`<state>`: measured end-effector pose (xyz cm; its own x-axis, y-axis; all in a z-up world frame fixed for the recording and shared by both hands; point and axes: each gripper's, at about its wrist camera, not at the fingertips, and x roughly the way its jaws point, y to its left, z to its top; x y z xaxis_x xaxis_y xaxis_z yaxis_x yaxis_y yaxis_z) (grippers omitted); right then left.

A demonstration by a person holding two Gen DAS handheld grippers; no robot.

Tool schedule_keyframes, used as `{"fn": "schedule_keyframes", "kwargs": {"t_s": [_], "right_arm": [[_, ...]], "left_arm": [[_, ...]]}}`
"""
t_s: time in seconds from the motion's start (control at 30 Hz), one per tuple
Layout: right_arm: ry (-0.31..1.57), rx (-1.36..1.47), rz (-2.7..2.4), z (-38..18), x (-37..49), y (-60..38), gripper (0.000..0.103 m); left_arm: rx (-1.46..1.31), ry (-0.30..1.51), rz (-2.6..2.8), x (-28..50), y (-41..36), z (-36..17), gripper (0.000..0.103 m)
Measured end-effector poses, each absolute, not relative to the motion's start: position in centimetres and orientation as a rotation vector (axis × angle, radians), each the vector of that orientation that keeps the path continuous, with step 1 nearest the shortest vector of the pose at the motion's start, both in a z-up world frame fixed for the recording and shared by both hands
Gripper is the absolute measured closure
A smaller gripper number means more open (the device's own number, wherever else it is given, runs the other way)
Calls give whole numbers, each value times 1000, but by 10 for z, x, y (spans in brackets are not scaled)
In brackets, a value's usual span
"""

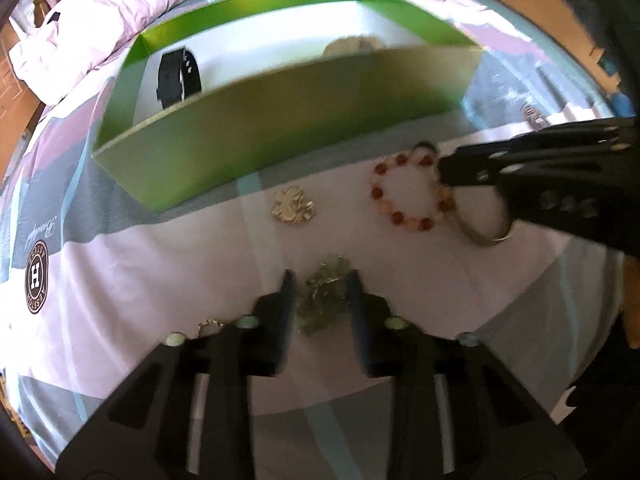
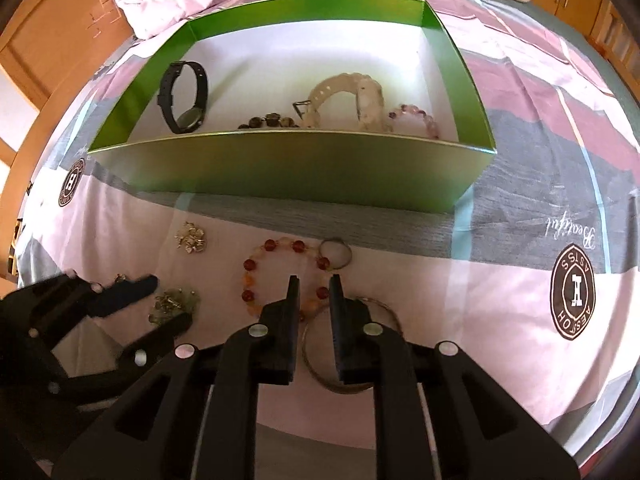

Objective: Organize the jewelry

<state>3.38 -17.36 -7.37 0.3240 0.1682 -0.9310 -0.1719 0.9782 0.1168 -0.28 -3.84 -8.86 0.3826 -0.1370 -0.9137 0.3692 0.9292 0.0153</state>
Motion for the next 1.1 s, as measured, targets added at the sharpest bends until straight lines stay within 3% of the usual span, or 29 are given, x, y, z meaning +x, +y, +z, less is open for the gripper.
{"fn": "schedule_keyframes", "kwargs": {"t_s": [0.37, 0.6, 0.73, 0.8, 0.9, 1.1], "right_arm": [[1194, 28, 318, -74, 35, -163, 89], [1200, -196, 365, -91, 20, -115, 91], [1210, -41, 531, -71, 15, -117, 96], [1147, -24, 493, -57, 17, -126, 95], [1130, 34, 423, -53, 25, -144, 90], [1217, -60, 321, -77, 28, -151, 89]], "left_arm": [[52, 1096, -131, 18, 21, -63, 83], [69, 1110, -156, 17, 11, -66, 82], [34, 1098, -146, 17, 21, -59, 81], [10, 1094, -128, 19, 28, -56, 68], [-30, 1093, -96, 22, 40, -54, 62], [-70, 1150, -60, 27, 50, -66, 48]]}}
